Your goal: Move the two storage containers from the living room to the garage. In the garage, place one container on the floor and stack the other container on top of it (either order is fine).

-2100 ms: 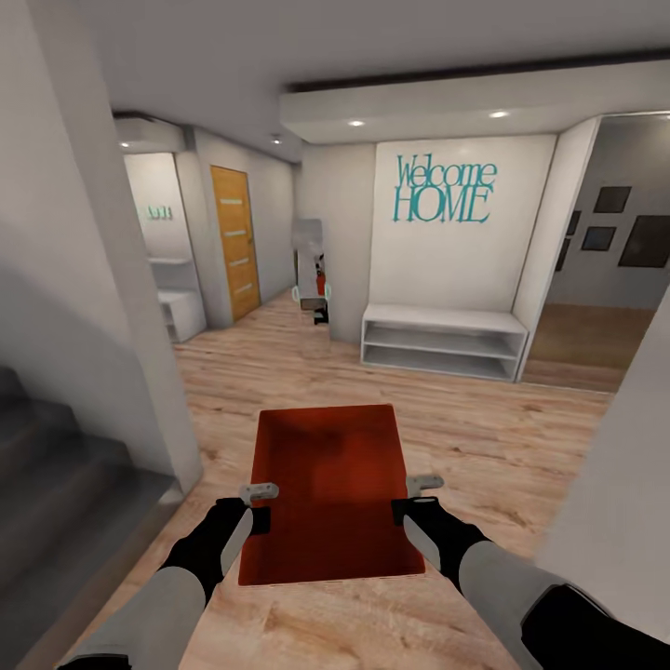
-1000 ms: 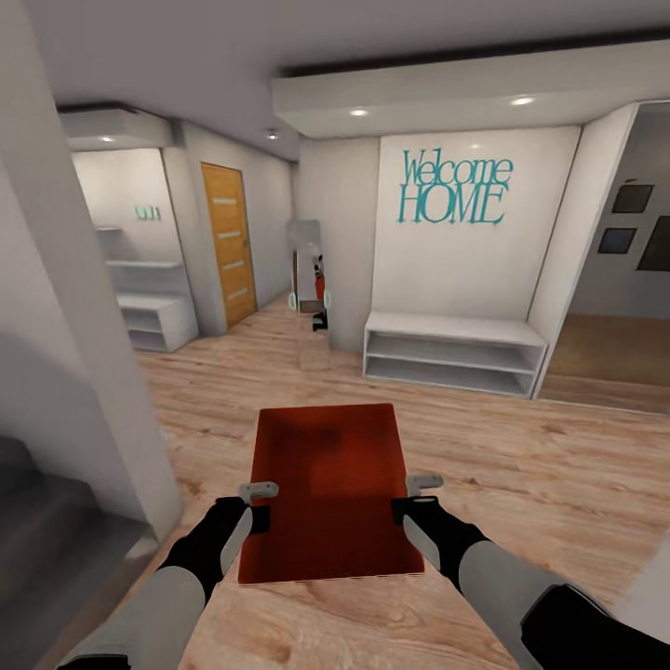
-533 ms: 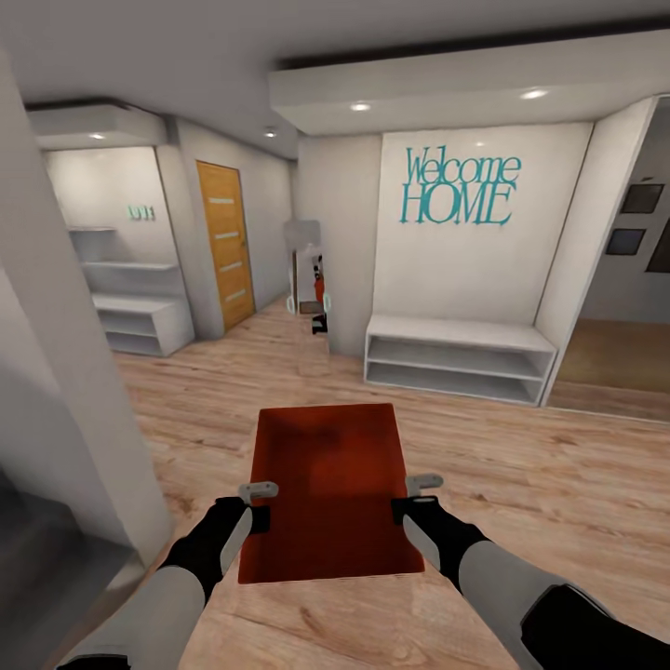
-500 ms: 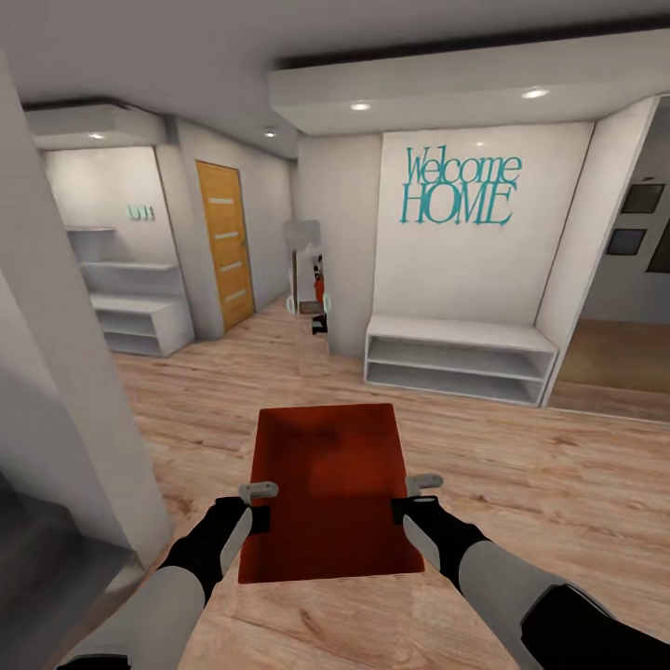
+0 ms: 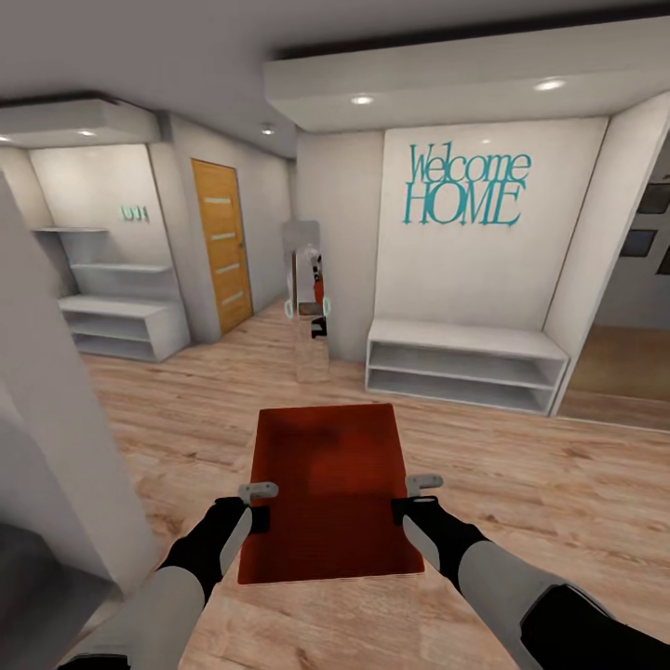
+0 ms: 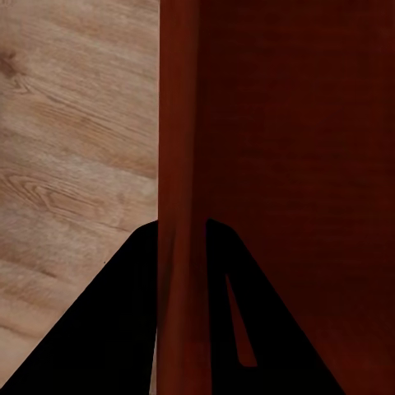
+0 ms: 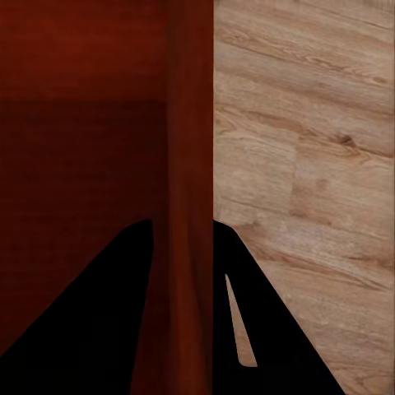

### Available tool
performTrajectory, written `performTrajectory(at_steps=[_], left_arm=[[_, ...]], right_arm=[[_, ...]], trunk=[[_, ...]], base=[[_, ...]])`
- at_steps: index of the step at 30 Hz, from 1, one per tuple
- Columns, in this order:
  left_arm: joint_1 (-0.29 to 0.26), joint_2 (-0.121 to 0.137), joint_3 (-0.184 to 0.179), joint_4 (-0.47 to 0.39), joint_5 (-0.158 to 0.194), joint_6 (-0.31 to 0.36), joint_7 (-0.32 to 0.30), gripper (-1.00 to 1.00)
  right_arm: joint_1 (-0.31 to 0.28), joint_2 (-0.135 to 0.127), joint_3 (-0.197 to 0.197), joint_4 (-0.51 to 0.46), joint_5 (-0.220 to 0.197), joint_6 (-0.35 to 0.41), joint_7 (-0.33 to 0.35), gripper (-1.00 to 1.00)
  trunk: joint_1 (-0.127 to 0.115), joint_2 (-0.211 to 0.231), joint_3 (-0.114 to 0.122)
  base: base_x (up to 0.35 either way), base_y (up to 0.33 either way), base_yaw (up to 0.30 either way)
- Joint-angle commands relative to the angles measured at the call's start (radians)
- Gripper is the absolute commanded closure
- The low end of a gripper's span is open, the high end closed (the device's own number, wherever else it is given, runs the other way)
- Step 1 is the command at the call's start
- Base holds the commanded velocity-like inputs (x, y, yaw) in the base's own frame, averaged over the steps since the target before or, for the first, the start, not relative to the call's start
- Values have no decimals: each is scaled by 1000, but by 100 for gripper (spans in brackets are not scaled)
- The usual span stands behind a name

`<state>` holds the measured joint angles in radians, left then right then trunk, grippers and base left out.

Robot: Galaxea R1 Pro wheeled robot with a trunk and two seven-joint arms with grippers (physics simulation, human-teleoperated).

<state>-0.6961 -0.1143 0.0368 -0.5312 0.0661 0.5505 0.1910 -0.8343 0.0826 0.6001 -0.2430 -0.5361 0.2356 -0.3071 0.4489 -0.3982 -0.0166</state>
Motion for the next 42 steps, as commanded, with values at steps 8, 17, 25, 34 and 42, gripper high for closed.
performTrajectory(at_steps=[8, 17, 25, 34, 42], left_arm=[[0, -1, 8, 0, -28, 9, 10, 100], [0, 0, 7, -1, -29, 9, 10, 100], [0, 1, 6, -2, -28, 9, 10, 100], [0, 1, 5, -2, -28, 9, 10, 100], [0, 1, 6, -2, -28, 9, 10, 100]], right_arm=[[-1, -1, 17, -33, -15, 4, -4, 100], [0, -1, 17, -33, -15, 4, -4, 100], [0, -1, 17, -33, -15, 4, -4, 100], [-1, 0, 17, -33, -16, 4, -4, 100], [-1, -1, 17, -33, -15, 4, -4, 100]], trunk=[[1, -2, -2], [1, -2, -2], [1, -2, -2], [1, -2, -2], [1, -2, -2]], base=[[323, 0, 0], [323, 0, 0], [323, 0, 65], [323, 0, 257], [323, 0, 234]])
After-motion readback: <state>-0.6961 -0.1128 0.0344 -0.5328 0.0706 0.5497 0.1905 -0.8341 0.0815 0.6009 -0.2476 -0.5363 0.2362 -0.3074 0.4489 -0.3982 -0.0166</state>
